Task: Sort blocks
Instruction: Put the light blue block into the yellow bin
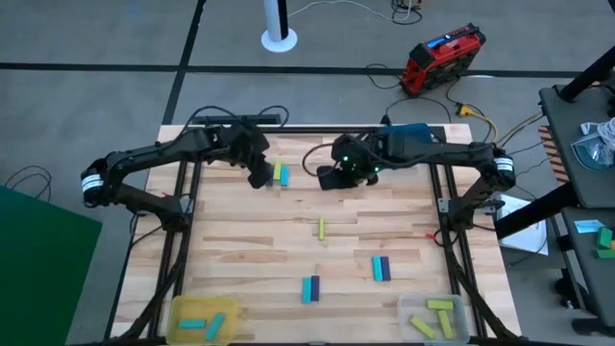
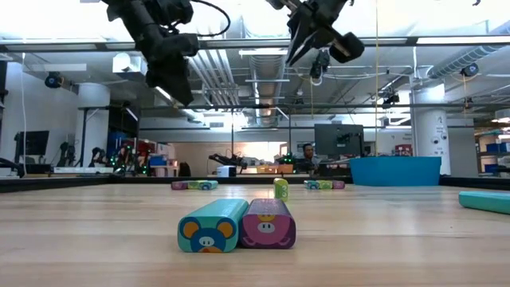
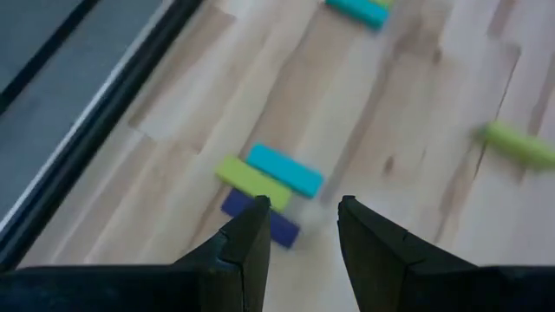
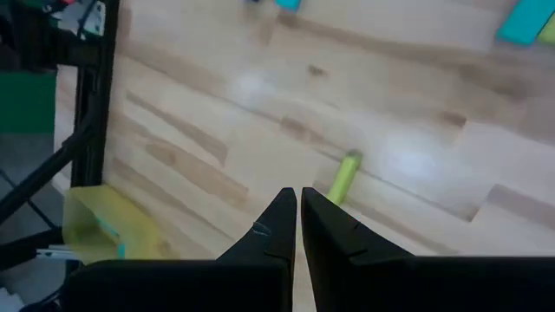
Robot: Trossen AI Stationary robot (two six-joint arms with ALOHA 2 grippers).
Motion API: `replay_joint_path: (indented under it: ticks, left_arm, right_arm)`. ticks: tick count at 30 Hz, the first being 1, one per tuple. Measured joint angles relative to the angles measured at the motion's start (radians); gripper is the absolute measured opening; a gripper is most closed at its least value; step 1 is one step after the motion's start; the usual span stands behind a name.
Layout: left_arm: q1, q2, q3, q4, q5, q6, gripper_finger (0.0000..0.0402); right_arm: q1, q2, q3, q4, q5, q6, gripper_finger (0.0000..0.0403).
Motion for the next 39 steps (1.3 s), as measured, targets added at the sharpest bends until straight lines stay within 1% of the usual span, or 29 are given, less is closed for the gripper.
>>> replay_joint_path:
  ticks: [4, 7, 12, 18, 21, 26, 31, 36, 39]
  left_arm:
    - [-0.017, -0.002, -0.001, -0.065, 0.001, 0.025, 0.0115]
    - [-0.027, -0.013, -0.012, -0.083, 0.001, 0.005, 0.0115]
    - [-0.032, -0.050, -0.042, -0.085, 0.002, -0.140, 0.0115]
    - [-0.033, -0.121, -0.099, -0.088, 0.002, -0.312, 0.0115]
    - [-0.036, -0.157, -0.113, -0.102, 0.002, -0.359, 0.0115]
    - [-0.036, -0.197, -0.116, -0.135, 0.001, -0.388, 0.0115]
    - [-0.036, -0.220, -0.117, -0.166, -0.011, -0.417, 0.0115]
    - [-0.036, -0.223, -0.118, -0.188, -0.074, -0.422, 0.0115]
    - [-0.036, -0.218, -0.118, -0.188, -0.095, -0.422, 0.0115]
  right_arm:
    - [0.037, 0.023, 0.001, -0.026, 0.000, 0.048, 0.0013]
    - [0.062, 0.042, 0.002, -0.060, 0.000, 0.075, 0.0013]
    - [0.097, 0.070, 0.002, -0.094, 0.000, 0.118, 0.0013]
    - [0.123, 0.101, 0.002, -0.125, 0.000, 0.091, 0.0013]
    - [0.126, 0.101, 0.003, -0.226, 0.000, 0.088, 0.0013]
    - [0.139, 0.100, 0.001, -0.403, 0.008, 0.063, 0.0013]
    - [0.227, 0.094, -0.020, -0.405, 0.025, 0.039, 0.0013]
    - [0.317, 0.077, -0.061, -0.397, 0.021, 0.136, 0.0013]
    - [0.370, 0.068, -0.113, -0.345, -0.007, 0.202, 0.0013]
